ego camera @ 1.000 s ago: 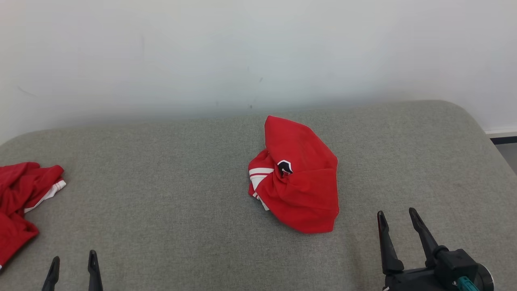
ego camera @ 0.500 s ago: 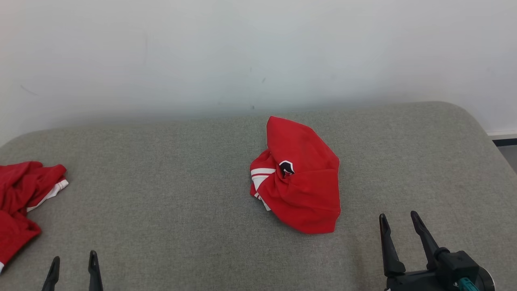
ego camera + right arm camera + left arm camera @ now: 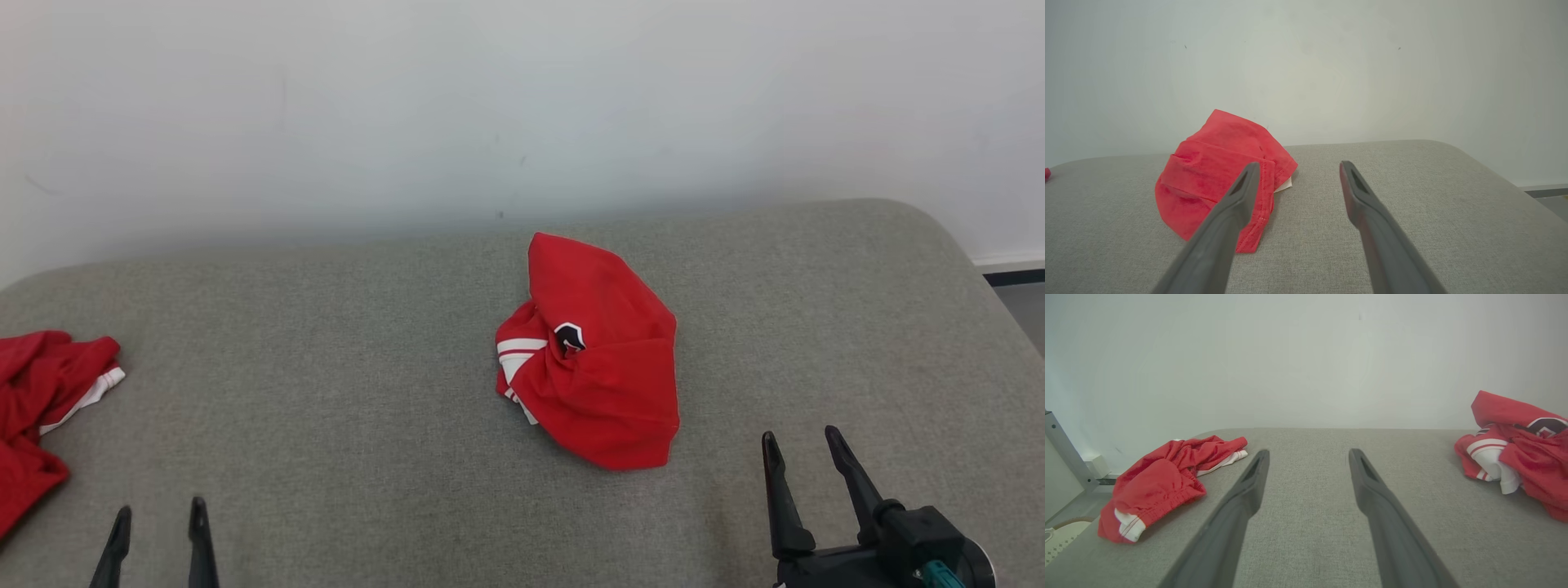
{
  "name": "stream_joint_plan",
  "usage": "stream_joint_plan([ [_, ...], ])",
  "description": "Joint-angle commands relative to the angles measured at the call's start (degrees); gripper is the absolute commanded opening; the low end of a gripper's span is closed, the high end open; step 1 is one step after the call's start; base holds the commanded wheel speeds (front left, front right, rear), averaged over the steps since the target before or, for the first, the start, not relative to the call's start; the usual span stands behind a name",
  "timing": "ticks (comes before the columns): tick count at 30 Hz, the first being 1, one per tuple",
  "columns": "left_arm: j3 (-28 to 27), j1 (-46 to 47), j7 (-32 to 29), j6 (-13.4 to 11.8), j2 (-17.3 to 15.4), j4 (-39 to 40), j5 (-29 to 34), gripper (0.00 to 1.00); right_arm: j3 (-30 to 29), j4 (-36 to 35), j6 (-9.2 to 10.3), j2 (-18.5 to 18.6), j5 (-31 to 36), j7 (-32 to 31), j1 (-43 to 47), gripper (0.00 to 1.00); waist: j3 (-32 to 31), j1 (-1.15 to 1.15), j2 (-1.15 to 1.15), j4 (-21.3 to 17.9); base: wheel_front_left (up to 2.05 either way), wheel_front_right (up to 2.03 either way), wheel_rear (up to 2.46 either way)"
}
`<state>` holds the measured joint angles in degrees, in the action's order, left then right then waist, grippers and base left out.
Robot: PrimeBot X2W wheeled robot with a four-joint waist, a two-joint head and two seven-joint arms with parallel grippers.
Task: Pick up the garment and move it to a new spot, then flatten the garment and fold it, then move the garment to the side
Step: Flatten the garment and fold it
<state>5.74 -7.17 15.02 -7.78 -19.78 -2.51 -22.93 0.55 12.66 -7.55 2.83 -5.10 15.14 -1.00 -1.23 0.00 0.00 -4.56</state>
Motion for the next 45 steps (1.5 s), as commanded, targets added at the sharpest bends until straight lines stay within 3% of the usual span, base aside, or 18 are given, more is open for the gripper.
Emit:
stream_joint_plan([
  [1,0.43,1.80,-0.31,0.35,0.12,0.08,0.65,1.00,0.10,0.02,0.12,0.10,-0.53,0.05,-0.07,1.00,0.40,0.00,0.00,-0.49,0.00,0.00,0.00],
  [11,5.53,14.76,-4.23,4.83,0.29,-4.07,1.13,1.00,1.90,0.15,0.12,0.10,-1.55,0.05,-2.26,1.00,3.27,0.00,0.00,-5.81,0.00,0.00,0.00],
  [26,11.80,34.16,-6.34,12.33,2.80,-21.57,1.09,1.00,3.41,-0.03,0.12,0.05,-3.91,0.05,-6.81,1.00,10.90,0.00,0.00,-17.25,0.00,0.00,0.00],
  [34,13.89,40.62,-6.81,14.26,3.12,-36.21,-0.09,1.00,3.87,0.06,0.12,0.09,-5.04,0.05,-8.02,1.00,12.74,0.00,0.00,-20.66,0.00,0.00,0.00],
  [42,17.06,43.30,-7.36,15.32,5.14,-45.55,-4.29,1.00,3.45,0.38,0.12,0.06,-5.38,0.05,-8.04,1.00,12.37,0.00,0.00,-20.94,0.00,0.00,0.00],
  [43,17.94,43.53,-7.91,15.32,5.86,-46.23,-5.27,0.66,3.51,0.41,0.12,0.05,-5.38,0.05,-8.06,1.00,12.27,0.00,0.00,-20.77,0.00,0.00,0.00],
  [44,18.92,43.86,-8.10,15.24,6.22,-46.44,-5.82,0.11,3.53,0.46,0.12,0.07,-5.39,0.05,-8.11,1.00,12.15,0.00,0.00,-20.60,0.00,0.00,0.00],
  [45,19.73,44.21,-8.05,15.26,6.15,-46.70,-6.59,0.00,3.50,0.50,0.12,0.10,-5.32,0.05,-8.13,1.00,12.00,0.00,0.00,-20.36,0.00,0.00,0.00],
])
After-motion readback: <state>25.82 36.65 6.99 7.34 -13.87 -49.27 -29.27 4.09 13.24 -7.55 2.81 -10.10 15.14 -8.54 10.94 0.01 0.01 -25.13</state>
